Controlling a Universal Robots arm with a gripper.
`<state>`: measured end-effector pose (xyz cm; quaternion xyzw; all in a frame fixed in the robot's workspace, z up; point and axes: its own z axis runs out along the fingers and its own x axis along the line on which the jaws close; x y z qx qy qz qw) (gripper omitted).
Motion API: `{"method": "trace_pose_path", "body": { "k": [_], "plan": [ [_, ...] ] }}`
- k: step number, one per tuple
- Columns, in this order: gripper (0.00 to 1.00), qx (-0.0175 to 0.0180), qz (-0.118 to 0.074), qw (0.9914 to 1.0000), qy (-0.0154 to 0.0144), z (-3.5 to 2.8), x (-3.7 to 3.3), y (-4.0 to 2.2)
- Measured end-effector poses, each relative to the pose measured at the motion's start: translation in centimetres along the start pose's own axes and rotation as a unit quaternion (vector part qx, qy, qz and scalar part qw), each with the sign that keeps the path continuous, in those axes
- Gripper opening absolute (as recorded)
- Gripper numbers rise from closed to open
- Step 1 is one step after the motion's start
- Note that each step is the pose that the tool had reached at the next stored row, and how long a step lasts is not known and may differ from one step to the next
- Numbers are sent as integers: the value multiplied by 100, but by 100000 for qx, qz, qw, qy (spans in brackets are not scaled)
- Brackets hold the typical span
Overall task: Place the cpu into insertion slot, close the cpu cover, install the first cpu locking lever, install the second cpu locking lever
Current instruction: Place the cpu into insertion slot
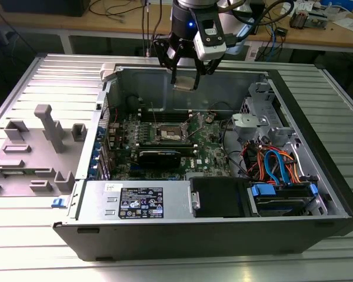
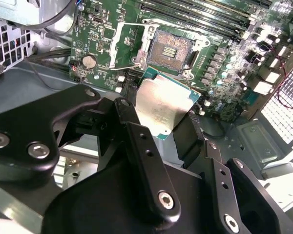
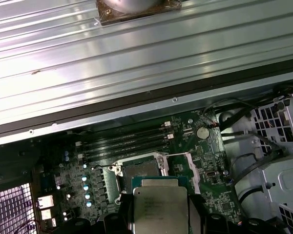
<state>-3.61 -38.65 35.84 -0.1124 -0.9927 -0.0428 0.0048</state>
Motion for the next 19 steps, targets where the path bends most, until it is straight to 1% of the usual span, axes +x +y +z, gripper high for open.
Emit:
{"method": "trace_pose_path", "body": {
  "k": [3, 11, 19],
  "plan": [
    [54, -20, 755, 99997, -66, 6, 0, -3],
    [54, -33, 1750, 99985, -148, 13, -2, -9],
    [54, -23, 2062, 99979, -177, 15, -3, -11]
  ]
}}
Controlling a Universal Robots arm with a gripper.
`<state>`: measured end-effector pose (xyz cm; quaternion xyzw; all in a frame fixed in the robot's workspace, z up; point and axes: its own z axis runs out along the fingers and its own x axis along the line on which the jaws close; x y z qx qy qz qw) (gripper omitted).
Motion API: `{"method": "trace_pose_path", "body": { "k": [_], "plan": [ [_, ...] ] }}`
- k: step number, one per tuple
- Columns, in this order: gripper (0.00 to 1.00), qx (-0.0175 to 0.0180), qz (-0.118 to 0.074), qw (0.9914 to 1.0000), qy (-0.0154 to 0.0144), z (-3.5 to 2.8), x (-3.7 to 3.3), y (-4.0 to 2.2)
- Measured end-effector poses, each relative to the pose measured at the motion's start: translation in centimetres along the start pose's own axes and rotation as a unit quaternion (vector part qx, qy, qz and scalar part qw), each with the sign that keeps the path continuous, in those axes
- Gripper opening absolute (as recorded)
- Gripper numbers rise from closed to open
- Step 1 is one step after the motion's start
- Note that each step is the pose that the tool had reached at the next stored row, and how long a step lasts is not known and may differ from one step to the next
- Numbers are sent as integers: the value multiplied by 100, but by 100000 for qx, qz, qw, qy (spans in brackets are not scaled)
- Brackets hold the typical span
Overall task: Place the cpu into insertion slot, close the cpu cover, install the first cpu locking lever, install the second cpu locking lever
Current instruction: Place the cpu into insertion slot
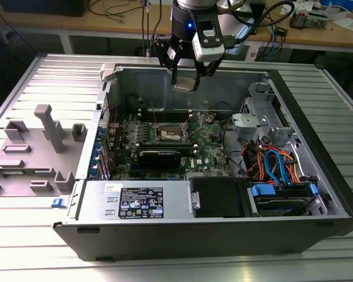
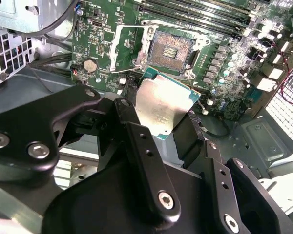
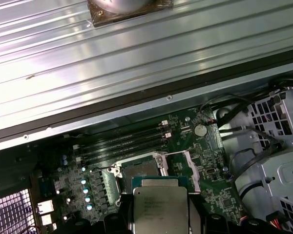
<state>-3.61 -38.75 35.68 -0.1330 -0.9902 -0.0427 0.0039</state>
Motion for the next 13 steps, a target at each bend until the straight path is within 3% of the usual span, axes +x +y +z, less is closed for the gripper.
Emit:
{"method": "trace_pose_path", "body": {
  "k": [4, 13],
  "plan": [
    [54, -23, 1538, 99988, -131, 7, -1, -4],
    [54, -45, 2333, 99973, -199, 12, -2, -6]
  ]
}}
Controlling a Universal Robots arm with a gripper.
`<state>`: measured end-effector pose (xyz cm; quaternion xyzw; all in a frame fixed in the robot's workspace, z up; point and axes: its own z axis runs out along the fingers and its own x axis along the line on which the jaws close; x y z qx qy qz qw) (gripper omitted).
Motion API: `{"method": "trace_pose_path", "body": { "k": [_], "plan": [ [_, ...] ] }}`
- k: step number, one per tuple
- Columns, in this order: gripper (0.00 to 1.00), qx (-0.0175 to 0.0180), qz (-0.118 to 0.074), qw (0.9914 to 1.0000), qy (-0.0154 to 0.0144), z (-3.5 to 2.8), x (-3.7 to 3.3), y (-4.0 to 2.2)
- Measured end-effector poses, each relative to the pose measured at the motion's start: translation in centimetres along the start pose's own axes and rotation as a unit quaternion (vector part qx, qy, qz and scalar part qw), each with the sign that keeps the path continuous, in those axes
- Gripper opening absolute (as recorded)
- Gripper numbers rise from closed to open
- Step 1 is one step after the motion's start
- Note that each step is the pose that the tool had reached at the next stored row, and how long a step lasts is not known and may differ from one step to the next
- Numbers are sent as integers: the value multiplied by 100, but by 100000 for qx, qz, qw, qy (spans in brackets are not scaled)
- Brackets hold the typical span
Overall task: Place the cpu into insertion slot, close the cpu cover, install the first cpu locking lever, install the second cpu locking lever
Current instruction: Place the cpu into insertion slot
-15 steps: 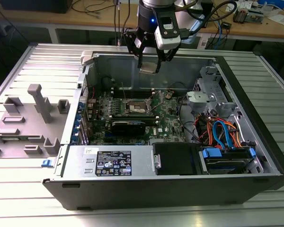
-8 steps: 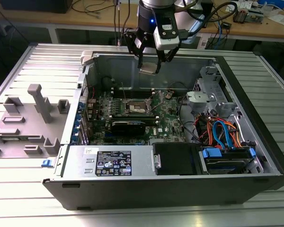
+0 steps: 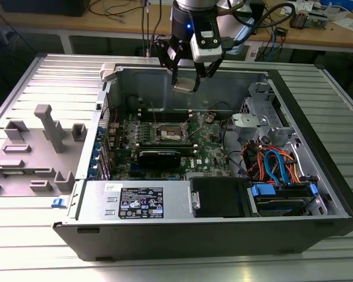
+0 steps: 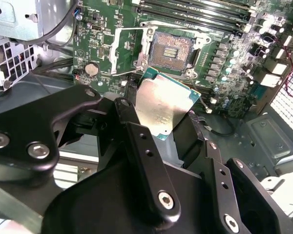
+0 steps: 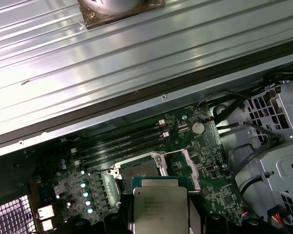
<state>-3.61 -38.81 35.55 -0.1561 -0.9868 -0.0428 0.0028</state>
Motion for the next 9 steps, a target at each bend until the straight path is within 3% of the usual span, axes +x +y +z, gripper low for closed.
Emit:
{"method": "trace_pose_path", "body": {
  "k": [9],
  "plan": [
    [54, -17, 860, 99996, -71, 7, -2, -7]
  ]
}}
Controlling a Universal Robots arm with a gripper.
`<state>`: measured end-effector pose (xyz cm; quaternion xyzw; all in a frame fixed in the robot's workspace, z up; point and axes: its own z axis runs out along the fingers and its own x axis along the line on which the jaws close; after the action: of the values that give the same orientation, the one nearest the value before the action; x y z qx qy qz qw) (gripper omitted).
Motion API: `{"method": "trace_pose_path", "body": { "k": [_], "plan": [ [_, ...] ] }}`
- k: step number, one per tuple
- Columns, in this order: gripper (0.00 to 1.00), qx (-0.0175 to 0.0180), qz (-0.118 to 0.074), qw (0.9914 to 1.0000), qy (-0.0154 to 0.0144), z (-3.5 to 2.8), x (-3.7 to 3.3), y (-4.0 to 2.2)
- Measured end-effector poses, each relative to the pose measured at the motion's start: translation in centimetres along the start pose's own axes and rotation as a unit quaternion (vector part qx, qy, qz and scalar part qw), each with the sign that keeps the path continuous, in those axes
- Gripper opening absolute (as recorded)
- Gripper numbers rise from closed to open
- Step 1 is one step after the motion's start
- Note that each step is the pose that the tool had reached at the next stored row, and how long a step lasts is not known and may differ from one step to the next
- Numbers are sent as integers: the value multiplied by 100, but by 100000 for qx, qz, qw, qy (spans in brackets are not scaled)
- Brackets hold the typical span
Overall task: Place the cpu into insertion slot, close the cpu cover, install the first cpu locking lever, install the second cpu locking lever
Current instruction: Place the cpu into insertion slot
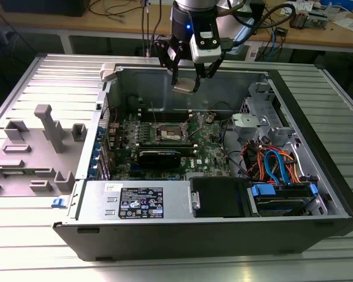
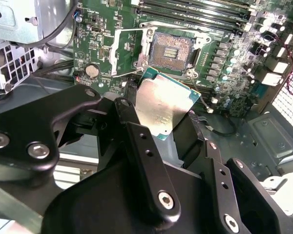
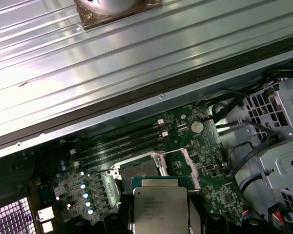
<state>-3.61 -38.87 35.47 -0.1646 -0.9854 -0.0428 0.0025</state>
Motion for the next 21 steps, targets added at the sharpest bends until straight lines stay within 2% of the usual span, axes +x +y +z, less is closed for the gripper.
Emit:
{"method": "trace_pose_path", "body": {
  "k": [21],
  "plan": [
    [54, -39, 2416, 99971, -202, 15, -6, -16]
  ]
}}
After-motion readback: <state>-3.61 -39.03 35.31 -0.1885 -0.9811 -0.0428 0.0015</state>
